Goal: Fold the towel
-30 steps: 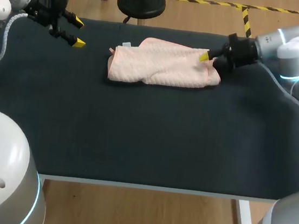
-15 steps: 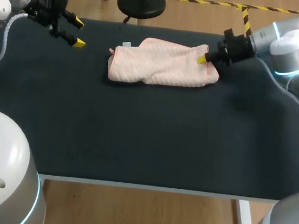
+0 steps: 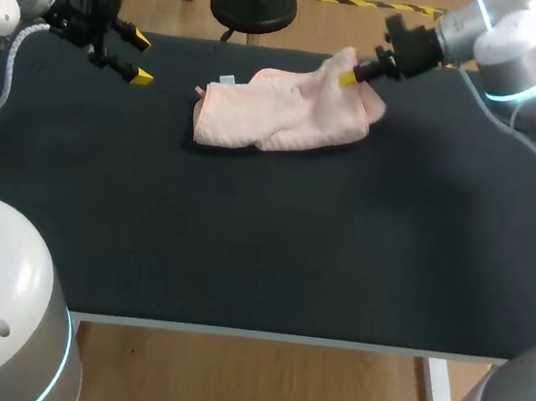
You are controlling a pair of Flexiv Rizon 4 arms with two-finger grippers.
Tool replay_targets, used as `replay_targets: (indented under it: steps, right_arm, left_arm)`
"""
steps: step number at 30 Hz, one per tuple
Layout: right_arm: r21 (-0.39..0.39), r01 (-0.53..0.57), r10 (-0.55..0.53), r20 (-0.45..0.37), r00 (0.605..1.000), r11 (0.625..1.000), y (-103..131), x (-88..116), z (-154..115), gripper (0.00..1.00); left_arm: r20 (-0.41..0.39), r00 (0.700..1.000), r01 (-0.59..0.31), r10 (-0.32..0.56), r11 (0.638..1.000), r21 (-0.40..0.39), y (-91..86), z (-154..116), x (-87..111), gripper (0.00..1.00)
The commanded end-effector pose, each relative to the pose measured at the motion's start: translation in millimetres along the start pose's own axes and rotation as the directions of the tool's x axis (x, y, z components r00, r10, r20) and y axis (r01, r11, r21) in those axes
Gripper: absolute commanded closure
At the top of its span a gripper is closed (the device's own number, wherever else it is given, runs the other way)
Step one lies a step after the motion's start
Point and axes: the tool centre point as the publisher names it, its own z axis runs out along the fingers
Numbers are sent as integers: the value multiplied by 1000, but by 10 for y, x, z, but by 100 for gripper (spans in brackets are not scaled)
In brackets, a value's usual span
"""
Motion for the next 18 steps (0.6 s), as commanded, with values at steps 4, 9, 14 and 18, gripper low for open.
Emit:
replay_targets:
  steps: [4,9,14,18]
  right_arm:
    - [117,63,-82,168,982,991,376,446,416,100]
    - [155,100,-123,146,982,983,472,583,621,100]
    - [171,125,-148,127,981,977,549,659,757,100]
    - [189,144,-165,103,981,971,592,701,866,100]
  left_arm:
    - [1,1000,-2,2,1000,3,12,5,1,0]
    - [1,1000,-2,2,1000,3,12,5,1,0]
    - [1,1000,-2,2,1000,3,12,5,1,0]
    - [1,1000,-2,2,1000,3,12,5,1,0]
